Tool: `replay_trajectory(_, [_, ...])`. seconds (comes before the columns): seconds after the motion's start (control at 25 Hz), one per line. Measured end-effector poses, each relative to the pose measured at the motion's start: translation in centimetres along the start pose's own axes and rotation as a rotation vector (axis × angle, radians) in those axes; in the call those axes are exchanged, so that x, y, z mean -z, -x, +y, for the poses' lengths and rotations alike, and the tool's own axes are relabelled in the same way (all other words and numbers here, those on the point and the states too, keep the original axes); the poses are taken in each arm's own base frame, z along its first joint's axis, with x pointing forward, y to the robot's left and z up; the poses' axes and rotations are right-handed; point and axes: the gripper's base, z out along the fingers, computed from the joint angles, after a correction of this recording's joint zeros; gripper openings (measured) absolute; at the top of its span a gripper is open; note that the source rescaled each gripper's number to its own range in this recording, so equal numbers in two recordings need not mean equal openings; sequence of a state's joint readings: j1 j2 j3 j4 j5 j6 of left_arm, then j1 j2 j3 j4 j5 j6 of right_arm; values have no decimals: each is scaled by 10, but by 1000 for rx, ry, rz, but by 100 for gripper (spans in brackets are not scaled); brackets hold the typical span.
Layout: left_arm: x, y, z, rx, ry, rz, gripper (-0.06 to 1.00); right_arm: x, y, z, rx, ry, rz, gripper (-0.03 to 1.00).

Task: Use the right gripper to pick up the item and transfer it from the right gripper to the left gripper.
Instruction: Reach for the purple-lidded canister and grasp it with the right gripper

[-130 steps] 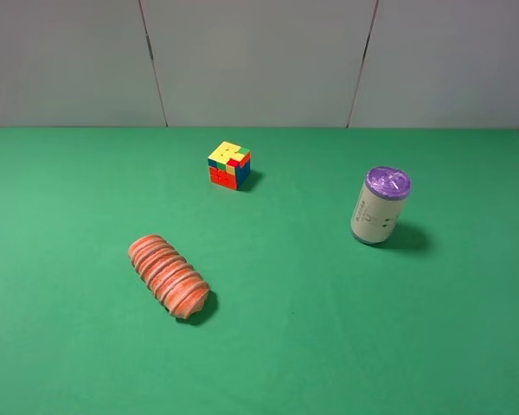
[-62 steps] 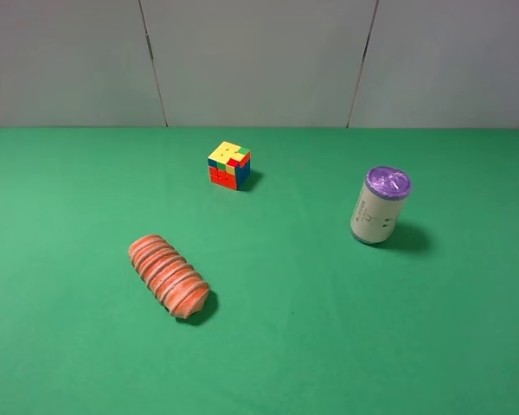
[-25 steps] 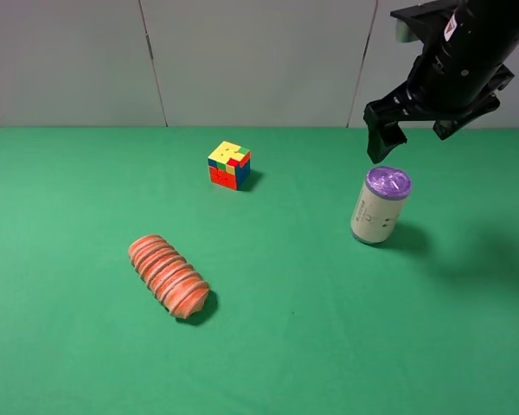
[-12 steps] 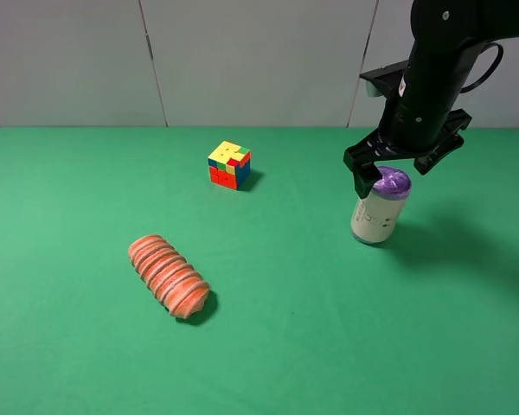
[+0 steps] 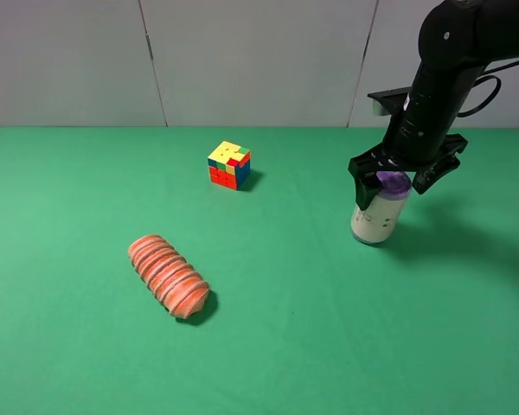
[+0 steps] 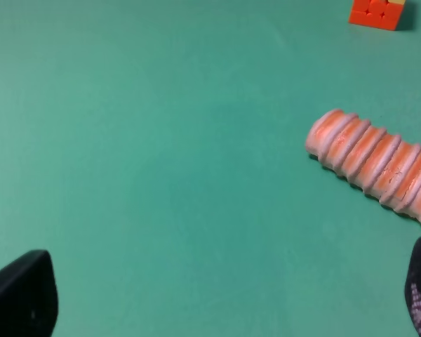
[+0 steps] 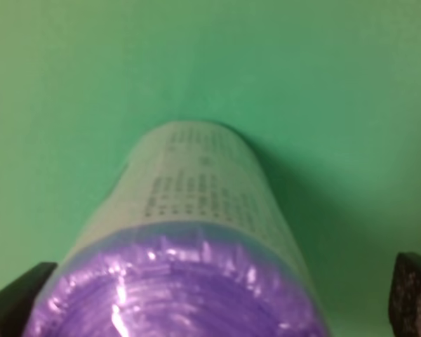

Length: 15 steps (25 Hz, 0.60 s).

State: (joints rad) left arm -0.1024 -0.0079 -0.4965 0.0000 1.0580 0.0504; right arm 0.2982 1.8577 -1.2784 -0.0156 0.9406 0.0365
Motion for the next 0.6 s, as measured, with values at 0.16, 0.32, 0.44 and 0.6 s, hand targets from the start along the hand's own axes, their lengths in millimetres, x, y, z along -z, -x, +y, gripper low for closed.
replay_trajectory(0.16, [0,0,0,0,0,0,97,-5,1,1,-5,12,8,100])
replay_trajectory(0.32, [0,0,0,0,0,0,97,-7,1,1,1,12,10,100])
replay_trajectory(0.44, [0,0,0,0,0,0,97,-7,1,1,7,12,8,100])
replay_trajectory(0.6, [0,0,0,0,0,0,97,-7,1,1,10,12,7,100])
